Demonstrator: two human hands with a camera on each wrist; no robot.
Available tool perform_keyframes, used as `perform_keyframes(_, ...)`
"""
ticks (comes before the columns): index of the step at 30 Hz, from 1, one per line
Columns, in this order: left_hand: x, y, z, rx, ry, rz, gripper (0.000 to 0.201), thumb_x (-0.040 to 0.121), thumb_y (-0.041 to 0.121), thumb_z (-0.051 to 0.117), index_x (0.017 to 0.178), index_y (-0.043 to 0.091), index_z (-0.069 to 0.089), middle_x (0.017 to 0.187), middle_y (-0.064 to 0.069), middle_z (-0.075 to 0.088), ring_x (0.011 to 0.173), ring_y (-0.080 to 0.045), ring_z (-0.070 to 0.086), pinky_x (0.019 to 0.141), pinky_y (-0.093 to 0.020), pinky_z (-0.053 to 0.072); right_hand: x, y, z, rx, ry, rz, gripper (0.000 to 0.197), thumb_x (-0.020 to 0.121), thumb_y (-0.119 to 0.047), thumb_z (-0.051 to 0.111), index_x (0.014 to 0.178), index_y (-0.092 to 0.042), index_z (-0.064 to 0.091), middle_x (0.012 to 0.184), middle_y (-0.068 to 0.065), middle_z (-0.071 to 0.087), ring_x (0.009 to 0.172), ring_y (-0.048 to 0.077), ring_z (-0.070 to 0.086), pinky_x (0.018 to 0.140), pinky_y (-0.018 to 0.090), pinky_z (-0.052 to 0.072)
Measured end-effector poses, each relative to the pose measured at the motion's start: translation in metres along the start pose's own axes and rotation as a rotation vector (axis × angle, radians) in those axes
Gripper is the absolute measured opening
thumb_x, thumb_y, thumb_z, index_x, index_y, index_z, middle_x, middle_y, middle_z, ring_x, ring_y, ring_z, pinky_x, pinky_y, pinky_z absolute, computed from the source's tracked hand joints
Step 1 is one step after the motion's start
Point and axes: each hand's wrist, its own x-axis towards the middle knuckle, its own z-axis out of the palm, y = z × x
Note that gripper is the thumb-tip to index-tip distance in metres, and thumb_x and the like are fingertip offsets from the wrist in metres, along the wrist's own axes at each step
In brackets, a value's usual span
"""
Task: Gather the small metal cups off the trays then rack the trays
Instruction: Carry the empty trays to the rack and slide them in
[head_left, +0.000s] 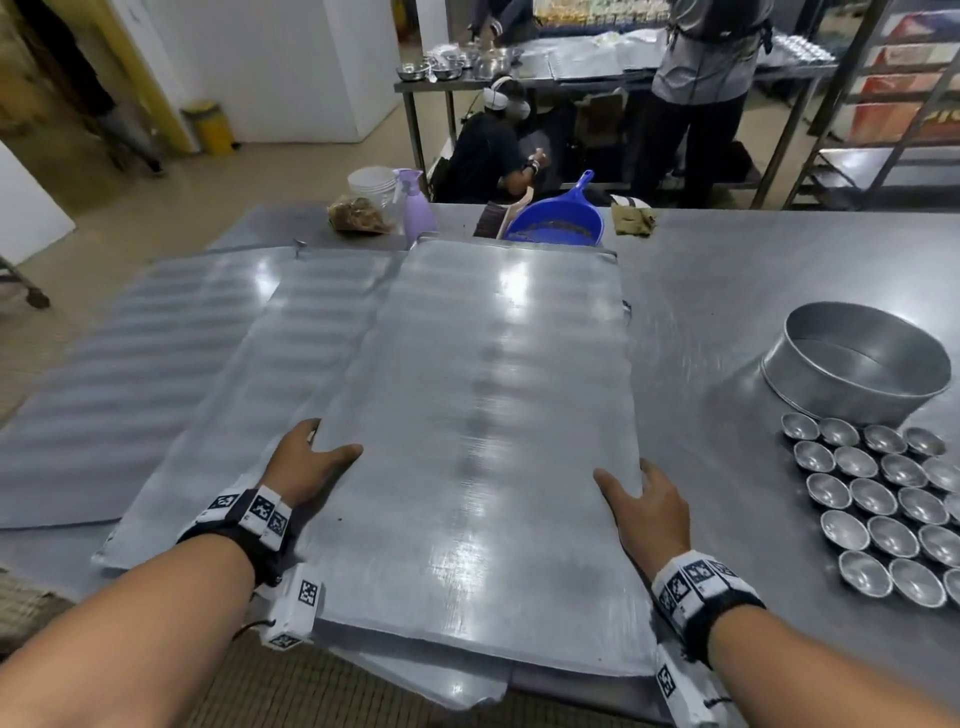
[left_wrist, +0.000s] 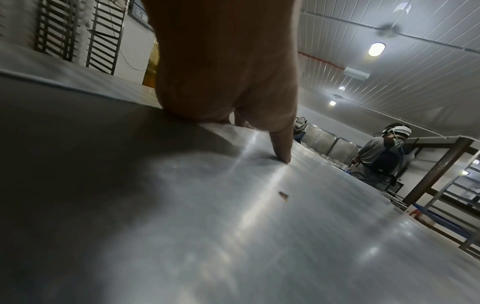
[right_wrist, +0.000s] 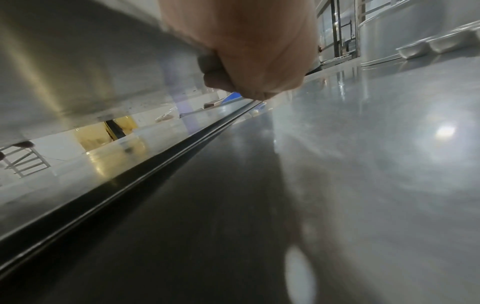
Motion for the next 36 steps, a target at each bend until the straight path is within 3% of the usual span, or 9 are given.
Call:
perform_keyframes(3,0.017,-0.008,-0.022,-0.041,-0.042,0.057,0.031,0.081,0.009,0.081,0.106,0.015,0.064,0.091,0.009,0.07,0.082,-0.007,0.067,0.084,-0.032,0.051,-0.006,-0.013,0.023,0.005,0.012,-0.007,0.049,0.084,-0.053,0.071,0.12,-0.021,0.063,0.107,-0.013,0.064,0.099,0.014,0.061,0.084,0.027,0.045)
perform_keyframes(5,0.04,-0.022,-0.037,-0.066,-0.075,0.059,0.033,0.077,0.014,0.085,0.105,0.013,0.068,0.093,0.002,0.076,0.088,-0.018,0.073,0.079,-0.032,0.055,-0.012,-0.018,0.041,-0.003,0.037,-0.004,0.049,0.081,-0.057,0.07,0.116,-0.023,0.065,0.108,-0.01,0.07,0.098,0.016,0.066,0.083,0.028,0.049)
perform_keyframes(11,0.082,-0.034,-0.06,-0.061,-0.17,0.078,0.036,0.08,0.012,0.082,0.111,0.01,0.064,0.096,0.001,0.072,0.085,-0.013,0.07,0.064,-0.02,0.05,-0.039,-0.037,0.079,0.017,0.119,0.047,0.042,0.082,-0.052,0.073,0.112,-0.024,0.068,0.103,-0.009,0.073,0.093,0.016,0.067,0.078,0.026,0.048)
perform_keyframes(16,0.114,-0.048,-0.059,-0.023,-0.231,0.073,0.063,0.07,0.035,0.088,0.123,0.013,0.061,0.116,-0.002,0.07,0.101,-0.016,0.067,0.092,-0.034,0.054,-0.057,-0.039,0.092,-0.002,0.193,0.108,0.048,0.081,-0.055,0.072,0.116,-0.022,0.067,0.106,-0.007,0.072,0.098,0.019,0.067,0.081,0.028,0.049)
perform_keyframes(19,0.129,-0.05,-0.053,-0.008,-0.268,0.076,0.072,0.068,0.041,0.089,0.127,0.014,0.058,0.122,0.002,0.066,0.106,-0.015,0.065,0.099,-0.037,0.05,-0.062,-0.041,0.095,0.0,0.231,0.138,0.044,0.08,-0.054,0.073,0.111,-0.024,0.067,0.102,-0.009,0.072,0.096,0.019,0.068,0.082,0.031,0.052)
perform_keyframes(21,0.136,-0.045,-0.05,0.03,-0.288,0.078,0.073,0.067,0.041,0.089,0.129,0.015,0.059,0.124,-0.001,0.067,0.109,-0.02,0.066,0.099,-0.041,0.052,-0.065,-0.045,0.095,0.0,0.244,0.148,0.037,0.081,-0.051,0.074,0.107,-0.025,0.067,0.098,-0.01,0.071,0.091,0.017,0.067,0.078,0.028,0.049)
perform_keyframes(25,0.146,-0.038,-0.045,0.061,-0.314,0.131,0.026,0.077,0.017,0.085,0.095,0.023,0.068,0.093,0.007,0.073,0.088,-0.014,0.071,0.088,-0.04,0.057,-0.063,-0.052,0.098,-0.008,0.251,0.171,0.031,0.083,-0.047,0.074,0.105,-0.025,0.068,0.095,-0.009,0.07,0.085,0.016,0.064,0.07,0.025,0.043)
perform_keyframes(31,0.177,-0.046,-0.046,0.174,-0.385,0.105,0.059,0.058,0.056,0.083,0.106,0.024,0.068,0.1,0.008,0.075,0.093,-0.017,0.072,0.091,-0.044,0.057,-0.053,-0.058,0.098,-0.109,0.136,0.187,0.043,0.089,-0.045,0.069,0.123,-0.018,0.063,0.105,-0.007,0.062,0.097,0.018,0.06,0.082,0.024,0.042)
perform_keyframes(36,0.176,-0.046,-0.046,0.362,-0.449,0.165,0.057,0.07,0.045,0.083,0.115,0.015,0.065,0.114,-0.001,0.07,0.105,-0.025,0.067,0.095,-0.039,0.051,-0.048,-0.053,0.095,-0.286,0.074,0.22,0.036,0.088,-0.05,0.066,0.113,-0.024,0.064,0.116,-0.001,0.07,0.095,0.021,0.062,0.076,0.025,0.04)
